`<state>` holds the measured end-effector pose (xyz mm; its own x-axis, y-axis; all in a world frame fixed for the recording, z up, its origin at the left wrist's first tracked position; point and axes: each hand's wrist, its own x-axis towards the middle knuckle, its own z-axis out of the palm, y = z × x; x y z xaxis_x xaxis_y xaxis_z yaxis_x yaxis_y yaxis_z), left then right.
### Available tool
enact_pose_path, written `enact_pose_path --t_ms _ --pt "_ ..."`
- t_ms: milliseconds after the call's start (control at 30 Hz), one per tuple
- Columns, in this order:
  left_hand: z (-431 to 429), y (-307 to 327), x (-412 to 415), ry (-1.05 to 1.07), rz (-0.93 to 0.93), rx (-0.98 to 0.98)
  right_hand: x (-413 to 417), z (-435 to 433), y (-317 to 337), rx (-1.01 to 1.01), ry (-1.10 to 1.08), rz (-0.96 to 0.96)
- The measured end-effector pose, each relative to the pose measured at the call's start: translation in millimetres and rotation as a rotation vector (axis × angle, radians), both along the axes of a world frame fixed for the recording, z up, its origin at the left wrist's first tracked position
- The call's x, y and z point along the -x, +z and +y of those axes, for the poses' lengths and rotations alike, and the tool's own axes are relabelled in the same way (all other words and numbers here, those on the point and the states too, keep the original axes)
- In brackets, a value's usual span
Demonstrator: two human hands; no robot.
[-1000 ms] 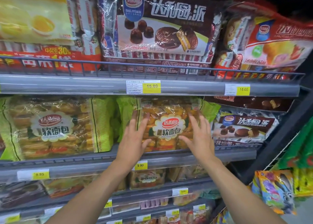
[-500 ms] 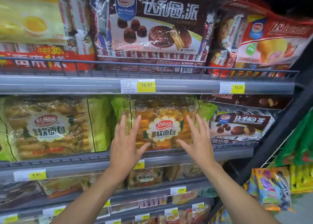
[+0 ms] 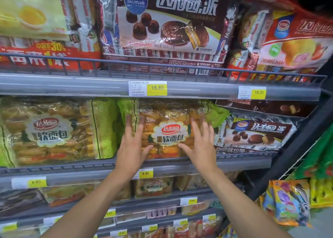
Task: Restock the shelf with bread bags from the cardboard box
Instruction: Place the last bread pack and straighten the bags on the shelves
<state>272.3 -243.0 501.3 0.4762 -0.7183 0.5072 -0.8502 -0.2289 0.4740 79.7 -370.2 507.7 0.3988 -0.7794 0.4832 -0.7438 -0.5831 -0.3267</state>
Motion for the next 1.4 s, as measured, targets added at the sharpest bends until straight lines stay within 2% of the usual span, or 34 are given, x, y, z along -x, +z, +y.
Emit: enact_pose_path --t_ms 467,767,1000,1400 --pt "9 1 -4 -0.078 0.000 0.001 1 6 2 0.008 -0.102 0.125" --pt "44 13 -3 -0.082 -0.027 -0.016 23 38 16 0.034 -0.111 0.147" --pt "94 24 12 -0.004 -0.138 -0.048 39 82 30 0.044 -0.060 0.132" --pt "220 19 27 0.101 -0.197 -0.148 50 182 33 0.013 0.106 0.100"
